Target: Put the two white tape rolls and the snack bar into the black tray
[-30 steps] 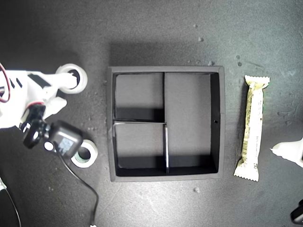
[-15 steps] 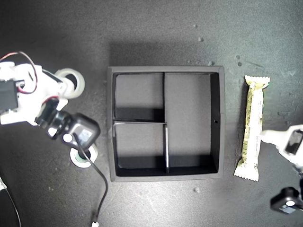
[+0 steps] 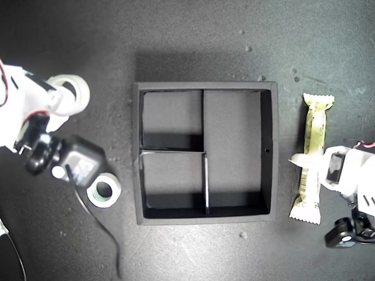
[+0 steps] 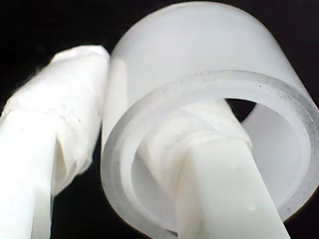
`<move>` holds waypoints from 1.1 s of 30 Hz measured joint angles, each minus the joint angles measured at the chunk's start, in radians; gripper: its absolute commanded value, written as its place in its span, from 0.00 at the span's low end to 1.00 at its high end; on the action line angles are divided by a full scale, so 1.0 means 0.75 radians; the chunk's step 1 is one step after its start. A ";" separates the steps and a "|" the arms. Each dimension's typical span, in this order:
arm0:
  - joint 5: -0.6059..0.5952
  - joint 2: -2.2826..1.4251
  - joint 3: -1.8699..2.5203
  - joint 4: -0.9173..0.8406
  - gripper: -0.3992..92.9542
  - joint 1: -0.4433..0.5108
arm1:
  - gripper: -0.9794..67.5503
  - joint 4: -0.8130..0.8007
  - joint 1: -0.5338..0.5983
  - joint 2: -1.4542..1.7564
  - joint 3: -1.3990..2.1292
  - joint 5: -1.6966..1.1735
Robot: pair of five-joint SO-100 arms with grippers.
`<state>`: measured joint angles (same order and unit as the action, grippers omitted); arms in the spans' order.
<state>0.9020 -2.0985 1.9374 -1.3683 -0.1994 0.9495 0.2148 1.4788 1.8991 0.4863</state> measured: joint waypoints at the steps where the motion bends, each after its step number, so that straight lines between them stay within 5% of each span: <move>1: -0.012 0.020 -0.055 -0.022 0.01 0.000 | 0.14 -0.006 0.000 -0.047 -0.025 0.002; 5: -0.047 0.162 -0.243 -0.057 0.01 0.022 | 0.03 -0.031 -0.004 -0.104 -0.045 0.045; 9: -0.076 0.376 -0.493 -0.082 0.01 0.076 | 0.01 0.012 0.033 -0.135 -0.096 0.067; 20: -0.088 0.988 -1.109 -0.237 0.01 0.176 | 0.01 0.614 0.143 -0.145 -0.697 -0.037; 33: -0.045 1.771 -2.156 -0.593 0.01 0.268 | 0.03 0.614 0.090 -0.749 -1.818 -0.325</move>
<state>0.8682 -0.7701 0.3206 -1.8132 0.0015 1.4097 0.2823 0.9173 0.5354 0.2424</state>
